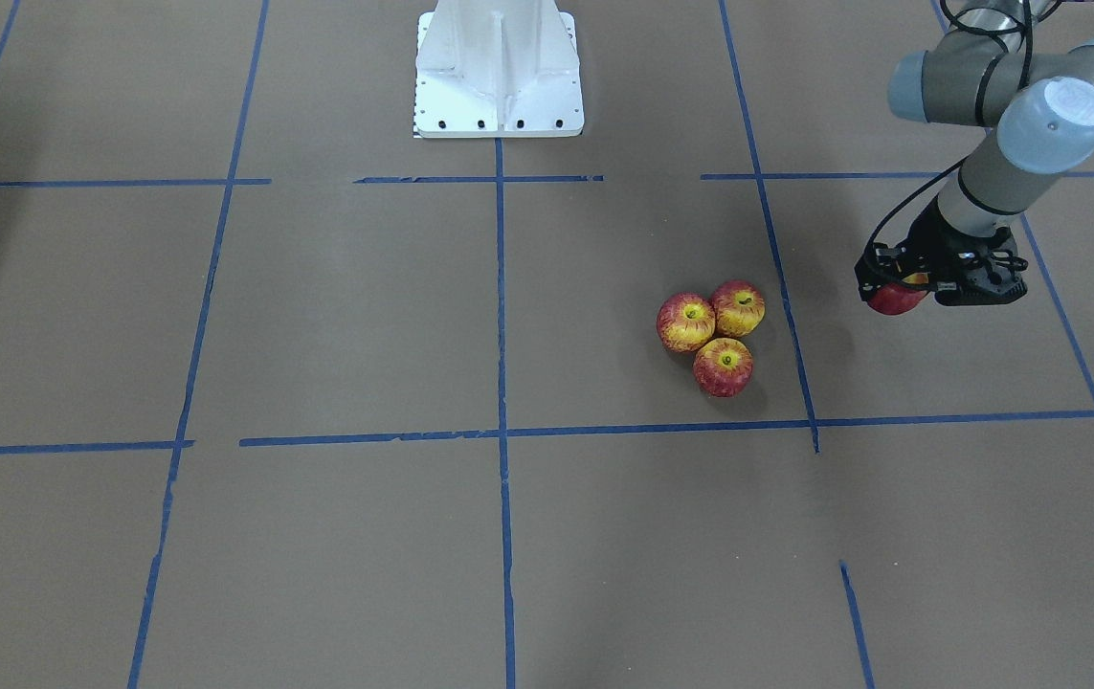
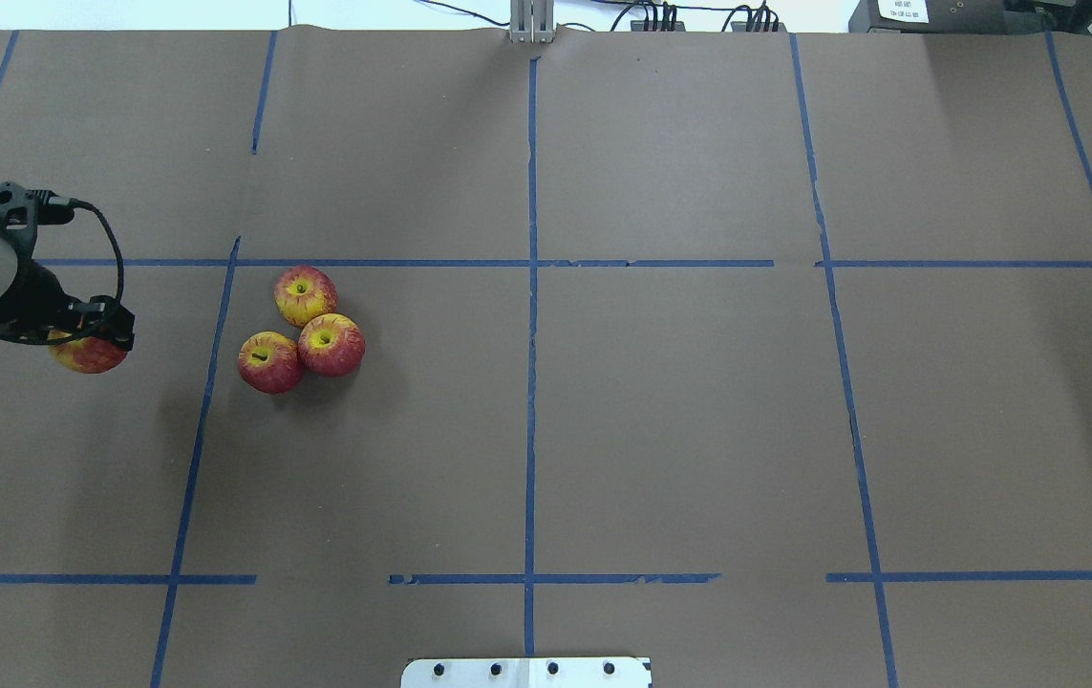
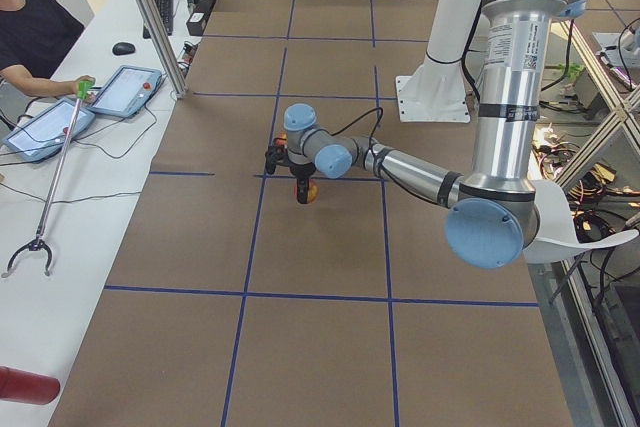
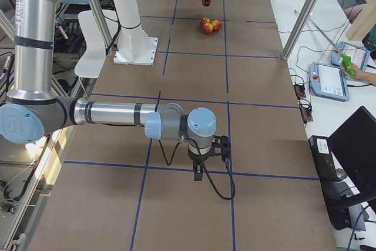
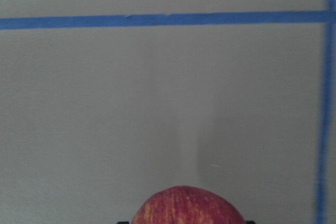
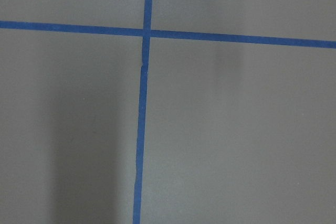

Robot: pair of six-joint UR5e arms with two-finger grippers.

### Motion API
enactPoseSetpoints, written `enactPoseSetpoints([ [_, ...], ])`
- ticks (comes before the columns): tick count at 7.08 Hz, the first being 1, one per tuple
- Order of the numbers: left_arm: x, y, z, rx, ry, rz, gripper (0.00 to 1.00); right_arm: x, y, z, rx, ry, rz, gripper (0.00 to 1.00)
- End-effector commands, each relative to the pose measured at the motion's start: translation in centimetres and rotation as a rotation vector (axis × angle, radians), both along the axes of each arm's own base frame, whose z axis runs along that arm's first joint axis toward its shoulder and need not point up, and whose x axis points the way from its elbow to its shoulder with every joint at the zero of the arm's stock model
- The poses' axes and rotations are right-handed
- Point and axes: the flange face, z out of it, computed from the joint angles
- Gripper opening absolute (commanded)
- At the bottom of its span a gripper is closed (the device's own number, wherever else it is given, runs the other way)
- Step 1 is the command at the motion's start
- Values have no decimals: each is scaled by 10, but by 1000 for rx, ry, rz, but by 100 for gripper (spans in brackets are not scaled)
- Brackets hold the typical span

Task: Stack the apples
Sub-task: 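Carry the held apple with the left gripper over the three-apple cluster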

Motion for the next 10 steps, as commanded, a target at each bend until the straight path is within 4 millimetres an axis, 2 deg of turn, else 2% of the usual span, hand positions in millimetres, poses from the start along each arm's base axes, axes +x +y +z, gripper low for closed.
enactPoseSetpoints([
  [1, 28, -26, -102, -50, 113, -120, 0, 0, 0, 0, 0, 0, 0, 100],
  [2, 38, -35, -118, -71, 138, -149, 0, 0, 0, 0, 0, 0, 0, 100],
  [3, 56, -40, -120, -78, 135, -136, 0, 0, 0, 0, 0, 0, 0, 100],
  [4, 80, -34, -118, -79, 125, -104, 0, 0, 0, 0, 0, 0, 0, 100],
  [5, 89, -40, -126, -78, 129, -101, 0, 0, 0, 0, 0, 0, 0, 100],
  [6, 106, -32, -119, -87, 117, -72, 0, 0, 0, 0, 1, 0, 0, 100],
  [9, 120, -25, -120, -91, 114, -48, 0, 0, 0, 0, 0, -2, 0, 100],
  [10, 124, -28, -120, -92, 113, -48, 0, 0, 0, 0, 0, -2, 0, 100],
])
